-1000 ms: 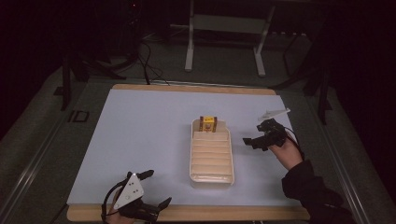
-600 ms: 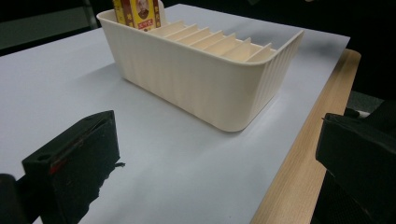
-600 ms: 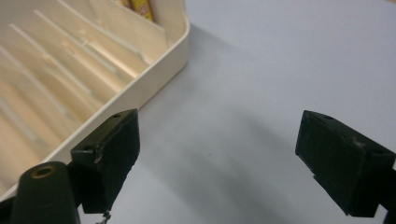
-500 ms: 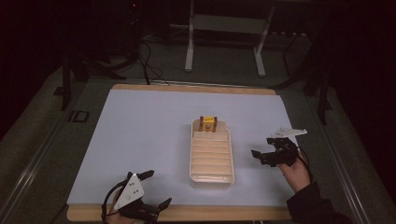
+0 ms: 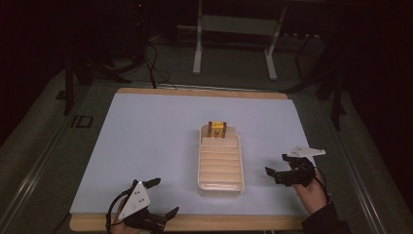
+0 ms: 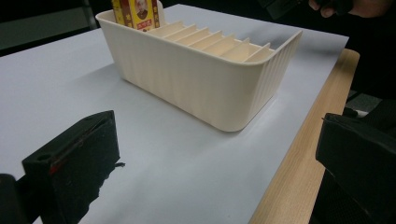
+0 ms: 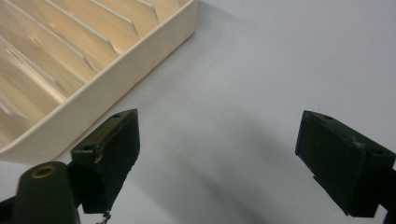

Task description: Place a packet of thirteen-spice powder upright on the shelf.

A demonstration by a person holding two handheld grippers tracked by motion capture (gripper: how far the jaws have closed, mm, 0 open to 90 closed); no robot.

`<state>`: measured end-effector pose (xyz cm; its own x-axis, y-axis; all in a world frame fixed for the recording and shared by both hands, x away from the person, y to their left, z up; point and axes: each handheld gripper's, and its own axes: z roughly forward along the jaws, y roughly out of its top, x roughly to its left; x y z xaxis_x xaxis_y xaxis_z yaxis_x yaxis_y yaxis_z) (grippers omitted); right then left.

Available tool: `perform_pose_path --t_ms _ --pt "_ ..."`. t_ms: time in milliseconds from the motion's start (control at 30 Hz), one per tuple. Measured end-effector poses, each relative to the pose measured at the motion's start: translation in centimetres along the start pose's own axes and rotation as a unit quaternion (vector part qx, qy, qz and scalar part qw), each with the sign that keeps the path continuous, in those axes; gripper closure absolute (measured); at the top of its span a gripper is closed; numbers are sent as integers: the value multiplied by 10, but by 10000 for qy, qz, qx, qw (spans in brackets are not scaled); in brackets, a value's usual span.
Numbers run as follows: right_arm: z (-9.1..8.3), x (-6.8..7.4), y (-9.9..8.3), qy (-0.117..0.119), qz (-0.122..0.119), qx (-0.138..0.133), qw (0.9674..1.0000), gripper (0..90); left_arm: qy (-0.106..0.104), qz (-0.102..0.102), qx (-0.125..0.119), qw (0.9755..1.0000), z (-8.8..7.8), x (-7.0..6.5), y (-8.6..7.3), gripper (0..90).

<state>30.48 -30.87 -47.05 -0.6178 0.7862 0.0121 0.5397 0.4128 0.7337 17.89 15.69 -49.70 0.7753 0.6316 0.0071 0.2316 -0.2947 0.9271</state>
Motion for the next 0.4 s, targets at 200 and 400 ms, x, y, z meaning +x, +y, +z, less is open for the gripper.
perform_pose_path --t_ms 200,400 --pt "-2 -5 -6 75 158 -14 9998 138 -2 1 6 10000 0 1 0 0" --pt "0 -5 -6 41 95 3 9999 141 3 1 -2 10000 0 1 0 0"
